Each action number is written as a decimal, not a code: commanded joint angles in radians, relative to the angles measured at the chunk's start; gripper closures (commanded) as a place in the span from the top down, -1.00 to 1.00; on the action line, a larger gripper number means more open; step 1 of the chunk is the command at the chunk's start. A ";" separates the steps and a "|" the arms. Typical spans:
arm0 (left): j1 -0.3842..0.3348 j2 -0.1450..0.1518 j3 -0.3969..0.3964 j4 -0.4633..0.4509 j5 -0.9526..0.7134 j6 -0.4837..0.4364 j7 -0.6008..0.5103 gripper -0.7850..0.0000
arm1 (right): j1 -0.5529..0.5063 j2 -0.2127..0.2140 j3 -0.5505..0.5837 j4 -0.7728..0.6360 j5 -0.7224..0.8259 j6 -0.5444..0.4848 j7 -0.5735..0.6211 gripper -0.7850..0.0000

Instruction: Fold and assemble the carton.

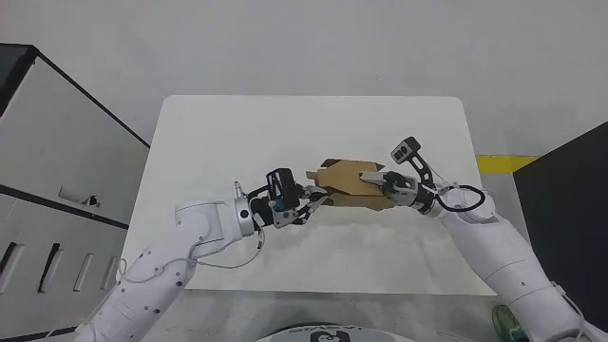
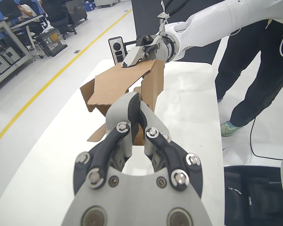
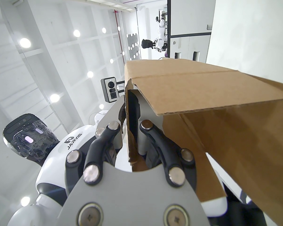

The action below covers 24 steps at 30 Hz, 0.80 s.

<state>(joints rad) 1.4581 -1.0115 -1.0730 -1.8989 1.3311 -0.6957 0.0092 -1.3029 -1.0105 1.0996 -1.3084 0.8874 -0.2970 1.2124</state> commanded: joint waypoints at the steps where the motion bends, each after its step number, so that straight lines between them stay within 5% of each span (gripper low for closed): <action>1: 0.001 0.000 0.002 -0.002 0.002 -0.007 0.001 -1.00 | -0.001 -0.001 0.003 0.000 -0.003 0.001 -0.003 -1.00; 24: -0.007 -0.002 0.031 0.001 0.032 -0.029 -0.011 -1.00 | -0.010 -0.019 0.014 -0.010 -0.030 0.024 -0.055 -1.00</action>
<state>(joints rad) 1.4528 -1.0128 -1.0459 -1.8979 1.3607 -0.7255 0.0005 -1.3124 -1.0289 1.1139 -1.3177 0.8585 -0.2750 1.1616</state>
